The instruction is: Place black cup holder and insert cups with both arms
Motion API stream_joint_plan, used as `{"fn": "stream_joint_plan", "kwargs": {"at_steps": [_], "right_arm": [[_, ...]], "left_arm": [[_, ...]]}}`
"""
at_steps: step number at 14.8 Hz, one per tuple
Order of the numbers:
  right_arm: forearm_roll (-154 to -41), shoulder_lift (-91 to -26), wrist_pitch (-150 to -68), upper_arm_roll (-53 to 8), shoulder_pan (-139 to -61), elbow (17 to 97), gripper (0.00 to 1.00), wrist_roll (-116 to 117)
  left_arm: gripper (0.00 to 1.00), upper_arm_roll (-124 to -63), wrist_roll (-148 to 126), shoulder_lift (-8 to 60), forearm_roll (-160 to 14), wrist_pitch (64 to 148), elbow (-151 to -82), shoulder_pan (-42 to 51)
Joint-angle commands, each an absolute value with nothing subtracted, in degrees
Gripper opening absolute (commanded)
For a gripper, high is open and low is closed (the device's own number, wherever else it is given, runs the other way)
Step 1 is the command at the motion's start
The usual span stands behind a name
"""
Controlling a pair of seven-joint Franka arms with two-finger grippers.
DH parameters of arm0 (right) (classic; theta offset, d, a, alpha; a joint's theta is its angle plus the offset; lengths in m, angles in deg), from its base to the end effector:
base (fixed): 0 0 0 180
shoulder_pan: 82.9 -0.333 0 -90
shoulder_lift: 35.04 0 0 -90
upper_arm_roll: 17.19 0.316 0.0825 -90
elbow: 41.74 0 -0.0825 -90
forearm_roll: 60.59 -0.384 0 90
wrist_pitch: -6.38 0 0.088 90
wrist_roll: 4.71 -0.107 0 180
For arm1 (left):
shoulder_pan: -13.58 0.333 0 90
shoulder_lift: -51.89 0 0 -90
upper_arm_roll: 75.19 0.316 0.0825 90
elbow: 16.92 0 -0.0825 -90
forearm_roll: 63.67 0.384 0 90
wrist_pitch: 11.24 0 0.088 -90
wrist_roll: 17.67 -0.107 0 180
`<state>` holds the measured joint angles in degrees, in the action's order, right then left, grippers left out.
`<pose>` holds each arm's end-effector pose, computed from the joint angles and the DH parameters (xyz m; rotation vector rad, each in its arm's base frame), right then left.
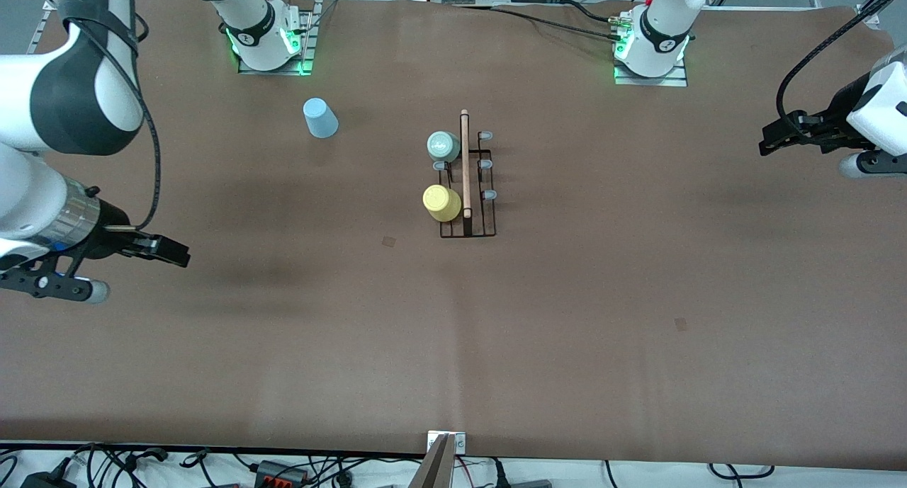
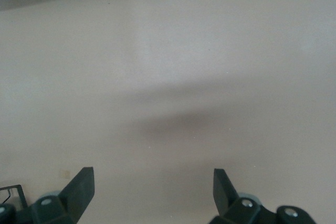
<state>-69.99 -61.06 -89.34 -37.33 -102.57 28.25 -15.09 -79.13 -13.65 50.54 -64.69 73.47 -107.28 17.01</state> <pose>0.6848 0.0631 0.5286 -3.1164 0.2647 -0.0297 0.5505 -0.0065 0.6011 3.1197 0.0946 -0.1919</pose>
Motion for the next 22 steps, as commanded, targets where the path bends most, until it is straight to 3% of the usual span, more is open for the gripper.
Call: {"fn": "stream_joint_plan", "kwargs": {"at_steps": [1, 7, 10, 19, 22], "right_arm": [[-68.0, -56.8, -90.0, -28.8, -94.7, 31.3, 1.00, -13.3], [-63.5, -52.0, -89.8, -16.2, -80.6, 34.9, 1.00, -9.8], [-63.5, -49.4, -89.9, -15.5, -78.1, 38.1, 1.00, -7.0], [-58.9, -46.7, -85.7, -17.3, -79.0, 38.1, 1.00, -1.1], [-58.7, -43.4, -87.8, -17.2, -79.1, 43.5, 1.00, -1.0]], "left_arm": [[1.00, -79.1, -15.0, 50.0, -65.7, 72.3, -106.0, 17.4], [1.00, -79.1, -15.0, 50.0, -65.7, 72.3, -106.0, 17.4], [1.00, -79.1, -15.0, 50.0, -65.7, 72.3, -106.0, 17.4], [1.00, -79.1, -15.0, 50.0, -65.7, 72.3, -106.0, 17.4], [1.00, -79.1, -15.0, 50.0, -65.7, 72.3, -106.0, 17.4]]}}
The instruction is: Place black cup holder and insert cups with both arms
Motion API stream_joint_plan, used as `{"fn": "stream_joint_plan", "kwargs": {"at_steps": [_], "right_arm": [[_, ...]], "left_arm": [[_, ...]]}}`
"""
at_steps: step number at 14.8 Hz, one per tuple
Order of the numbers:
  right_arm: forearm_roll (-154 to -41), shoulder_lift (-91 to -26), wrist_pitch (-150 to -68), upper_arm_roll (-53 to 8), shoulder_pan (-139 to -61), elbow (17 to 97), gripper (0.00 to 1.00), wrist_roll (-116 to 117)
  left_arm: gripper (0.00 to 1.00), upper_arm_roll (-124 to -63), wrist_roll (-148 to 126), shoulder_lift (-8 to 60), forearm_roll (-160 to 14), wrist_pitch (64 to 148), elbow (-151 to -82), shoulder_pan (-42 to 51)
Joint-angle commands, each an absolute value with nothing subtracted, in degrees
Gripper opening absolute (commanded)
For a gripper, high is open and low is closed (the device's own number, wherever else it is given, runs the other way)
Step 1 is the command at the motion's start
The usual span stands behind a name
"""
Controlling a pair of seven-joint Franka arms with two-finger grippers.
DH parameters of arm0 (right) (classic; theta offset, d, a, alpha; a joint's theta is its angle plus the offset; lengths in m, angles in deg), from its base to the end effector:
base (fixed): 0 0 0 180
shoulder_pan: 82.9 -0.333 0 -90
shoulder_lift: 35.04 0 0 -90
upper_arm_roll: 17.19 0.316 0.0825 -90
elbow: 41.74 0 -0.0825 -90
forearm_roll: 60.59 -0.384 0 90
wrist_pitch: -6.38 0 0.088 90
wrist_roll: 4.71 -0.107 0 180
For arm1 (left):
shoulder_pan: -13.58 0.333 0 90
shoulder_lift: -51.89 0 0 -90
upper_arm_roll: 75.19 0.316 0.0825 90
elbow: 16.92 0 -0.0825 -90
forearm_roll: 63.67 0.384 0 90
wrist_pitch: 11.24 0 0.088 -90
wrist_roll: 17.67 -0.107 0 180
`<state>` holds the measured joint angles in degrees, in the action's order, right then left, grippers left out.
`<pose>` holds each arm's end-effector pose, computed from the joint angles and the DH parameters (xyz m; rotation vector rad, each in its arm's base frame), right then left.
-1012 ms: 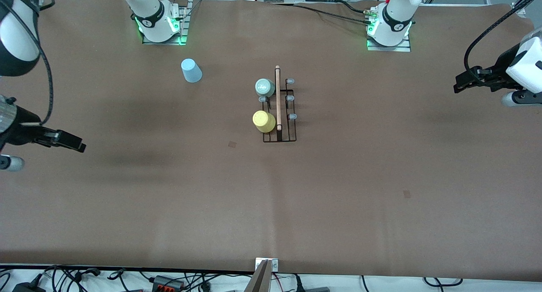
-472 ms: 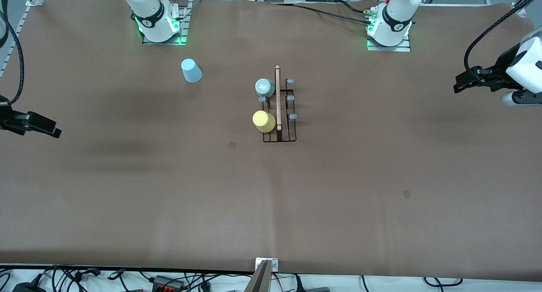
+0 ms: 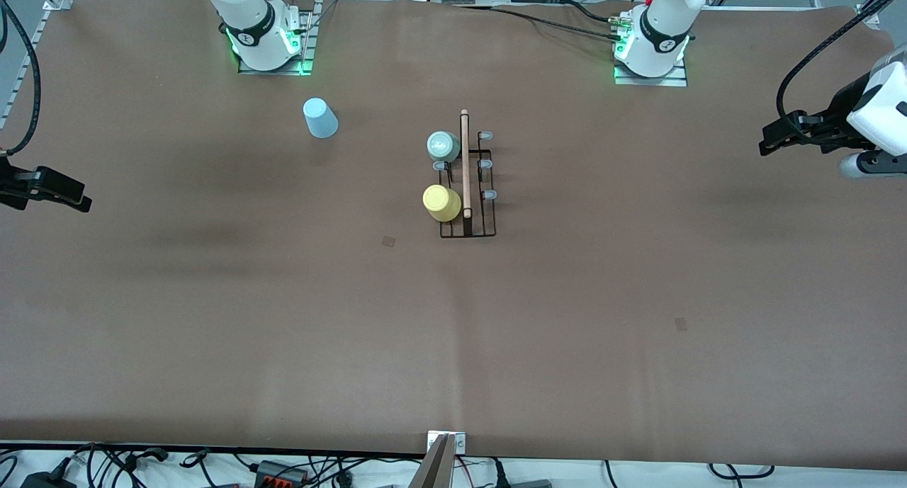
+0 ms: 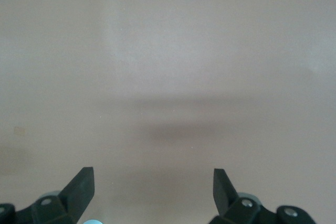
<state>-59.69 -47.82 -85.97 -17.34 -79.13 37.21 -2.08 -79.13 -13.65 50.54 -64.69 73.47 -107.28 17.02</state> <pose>0.6243 -0.0442 0.5878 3.1245 -0.0342 0.0154 0.5505 -0.0064 0.6011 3.1197 0.0949 -0.1919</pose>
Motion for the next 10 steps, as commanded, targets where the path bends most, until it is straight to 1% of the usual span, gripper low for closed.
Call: {"fn": "stream_joint_plan", "kwargs": {"at_steps": [1, 2, 3, 6, 10], "right_arm": [[-58.7, -41.1, -90.2, -17.2, -79.1, 47.3, 1.00, -1.0], [-58.7, -39.1, -92.0, -17.2, -79.1, 50.9, 1.00, -1.0], [-58.8, -37.9, -92.1, -17.2, -79.0, 52.7, 1.00, -1.1], [-58.7, -37.1, -91.5, -17.2, -79.1, 52.8, 1.00, -0.7], [-59.2, -37.0, -89.9, -16.9, -79.0, 51.1, 1.00, -1.6]], "left_arm": [[1.00, -79.1, -15.0, 50.0, -65.7, 72.3, -106.0, 17.4], [1.00, -79.1, -15.0, 50.0, -65.7, 72.3, -106.0, 17.4], [1.00, -79.1, -15.0, 50.0, -65.7, 72.3, -106.0, 17.4], [1.00, -79.1, -15.0, 50.0, -65.7, 72.3, -106.0, 17.4], [1.00, -79.1, -15.0, 50.0, -65.7, 72.3, -106.0, 17.4]]}}
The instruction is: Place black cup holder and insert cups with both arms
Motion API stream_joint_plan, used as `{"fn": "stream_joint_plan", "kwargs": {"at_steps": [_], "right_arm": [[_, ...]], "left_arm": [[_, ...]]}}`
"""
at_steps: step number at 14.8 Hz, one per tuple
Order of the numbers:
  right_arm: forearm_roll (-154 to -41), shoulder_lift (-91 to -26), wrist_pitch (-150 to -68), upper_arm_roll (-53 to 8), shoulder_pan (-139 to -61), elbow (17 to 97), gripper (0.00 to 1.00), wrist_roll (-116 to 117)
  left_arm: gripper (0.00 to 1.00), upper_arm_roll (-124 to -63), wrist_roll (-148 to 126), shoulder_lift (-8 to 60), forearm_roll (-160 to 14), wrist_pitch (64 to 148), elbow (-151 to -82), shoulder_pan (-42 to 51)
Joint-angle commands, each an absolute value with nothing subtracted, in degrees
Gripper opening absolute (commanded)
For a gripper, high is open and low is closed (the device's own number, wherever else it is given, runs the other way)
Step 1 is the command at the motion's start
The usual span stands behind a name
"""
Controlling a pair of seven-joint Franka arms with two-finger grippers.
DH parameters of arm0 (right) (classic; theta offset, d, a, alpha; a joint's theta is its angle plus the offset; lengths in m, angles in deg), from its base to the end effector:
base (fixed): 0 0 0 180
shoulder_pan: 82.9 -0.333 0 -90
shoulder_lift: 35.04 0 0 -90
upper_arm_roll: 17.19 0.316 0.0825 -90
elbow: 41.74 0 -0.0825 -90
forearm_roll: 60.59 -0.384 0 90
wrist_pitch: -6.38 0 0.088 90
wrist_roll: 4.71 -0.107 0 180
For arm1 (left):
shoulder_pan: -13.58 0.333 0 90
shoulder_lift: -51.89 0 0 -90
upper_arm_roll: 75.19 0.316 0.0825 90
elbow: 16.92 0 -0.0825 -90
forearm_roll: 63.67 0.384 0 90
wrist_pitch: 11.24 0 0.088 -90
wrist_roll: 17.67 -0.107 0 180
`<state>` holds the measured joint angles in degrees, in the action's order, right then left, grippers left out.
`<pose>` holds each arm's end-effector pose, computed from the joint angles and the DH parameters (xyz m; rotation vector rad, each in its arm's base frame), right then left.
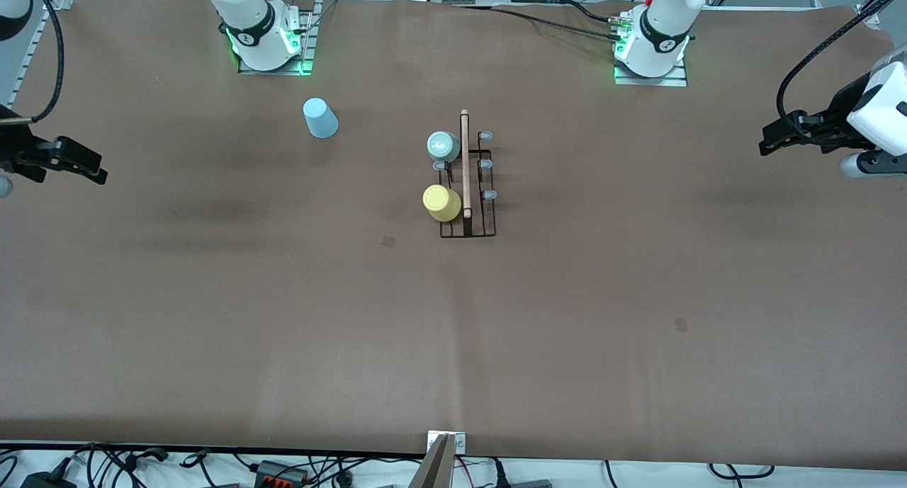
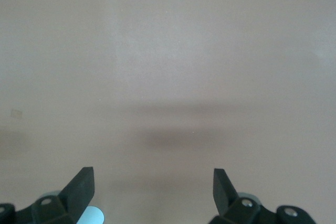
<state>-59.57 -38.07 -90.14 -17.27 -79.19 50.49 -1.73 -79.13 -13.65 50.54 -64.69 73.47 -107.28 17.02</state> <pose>0.5780 -0.0400 0.5861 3.1223 -0.0192 0.0326 0.5505 -0.0064 0.6011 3.1197 0.0949 -0.1919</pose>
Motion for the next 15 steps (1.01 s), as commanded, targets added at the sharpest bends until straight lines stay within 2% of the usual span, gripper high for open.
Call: {"fn": "stream_joint_plan", "kwargs": {"at_steps": [1, 15], "right_arm": [[-59.3, -37.0, -89.8, -16.9, -79.0, 51.1, 1.00, -1.6], [-59.6, -37.1, -88.1, -17.2, -78.9, 50.8, 1.00, -2.6]], "left_arm": [[1.00, -79.1, -15.0, 50.0, -65.7, 72.3, -106.0, 17.4], [1.00, -79.1, -15.0, 50.0, -65.7, 72.3, -106.0, 17.4]]}}
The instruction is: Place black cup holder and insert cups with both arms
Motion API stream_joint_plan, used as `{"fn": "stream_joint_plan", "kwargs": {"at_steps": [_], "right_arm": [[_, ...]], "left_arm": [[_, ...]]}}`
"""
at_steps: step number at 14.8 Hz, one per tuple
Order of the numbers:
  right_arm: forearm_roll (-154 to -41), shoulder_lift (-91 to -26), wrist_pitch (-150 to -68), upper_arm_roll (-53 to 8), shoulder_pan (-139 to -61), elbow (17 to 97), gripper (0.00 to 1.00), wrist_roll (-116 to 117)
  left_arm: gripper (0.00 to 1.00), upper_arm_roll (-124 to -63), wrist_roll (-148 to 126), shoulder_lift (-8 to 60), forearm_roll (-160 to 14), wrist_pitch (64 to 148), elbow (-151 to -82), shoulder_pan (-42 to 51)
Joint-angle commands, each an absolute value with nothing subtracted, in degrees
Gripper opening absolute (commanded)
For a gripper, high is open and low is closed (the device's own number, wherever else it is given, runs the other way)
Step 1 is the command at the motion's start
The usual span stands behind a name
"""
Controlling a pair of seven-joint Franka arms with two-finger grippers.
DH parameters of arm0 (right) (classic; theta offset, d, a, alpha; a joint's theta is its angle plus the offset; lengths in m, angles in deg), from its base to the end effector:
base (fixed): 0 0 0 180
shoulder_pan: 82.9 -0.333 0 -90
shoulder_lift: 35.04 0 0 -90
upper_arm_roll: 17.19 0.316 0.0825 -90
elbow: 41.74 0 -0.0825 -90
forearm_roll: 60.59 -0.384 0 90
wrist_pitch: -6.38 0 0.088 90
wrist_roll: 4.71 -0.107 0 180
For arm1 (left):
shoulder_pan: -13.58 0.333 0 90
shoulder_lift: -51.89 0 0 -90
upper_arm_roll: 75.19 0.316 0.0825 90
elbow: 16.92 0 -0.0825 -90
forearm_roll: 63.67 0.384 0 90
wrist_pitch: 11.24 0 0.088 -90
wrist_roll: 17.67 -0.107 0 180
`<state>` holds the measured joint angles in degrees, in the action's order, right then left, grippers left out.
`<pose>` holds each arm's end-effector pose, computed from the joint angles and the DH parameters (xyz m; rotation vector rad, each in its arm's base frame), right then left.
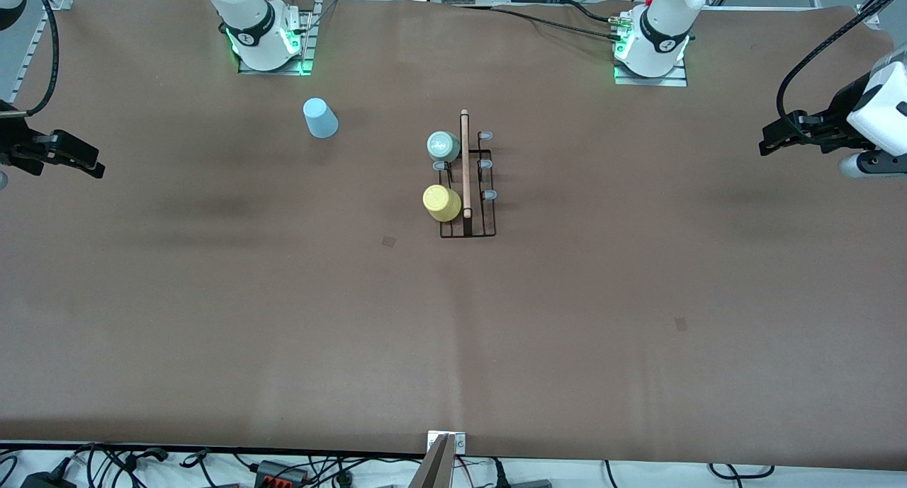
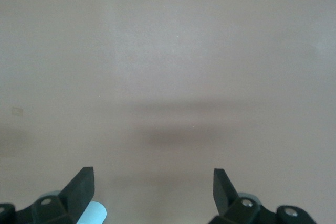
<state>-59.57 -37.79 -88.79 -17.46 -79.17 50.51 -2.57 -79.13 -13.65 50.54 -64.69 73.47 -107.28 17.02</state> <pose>0.5741 -0.0418 0.5867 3.1231 -0.0482 0.0031 0.5505 -0.0064 0.6011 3.1197 0.0949 -0.1919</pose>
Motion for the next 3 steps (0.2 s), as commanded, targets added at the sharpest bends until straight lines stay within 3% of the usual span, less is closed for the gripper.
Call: {"fn": "stream_joint_plan", "kwargs": {"at_steps": [1, 3], "right_arm": [[-59.6, -37.1, -87.8, -17.2, -78.9, 50.8, 1.00, -2.6], [-59.6, -37.1, -87.8, -17.1, -78.9, 50.8, 1.00, -2.6]], "left_arm": [[1.00, -79.1, -15.0, 50.0, -65.7, 72.3, -106.0, 17.4], [1.00, -79.1, -15.0, 50.0, -65.7, 72.3, -106.0, 17.4]]}}
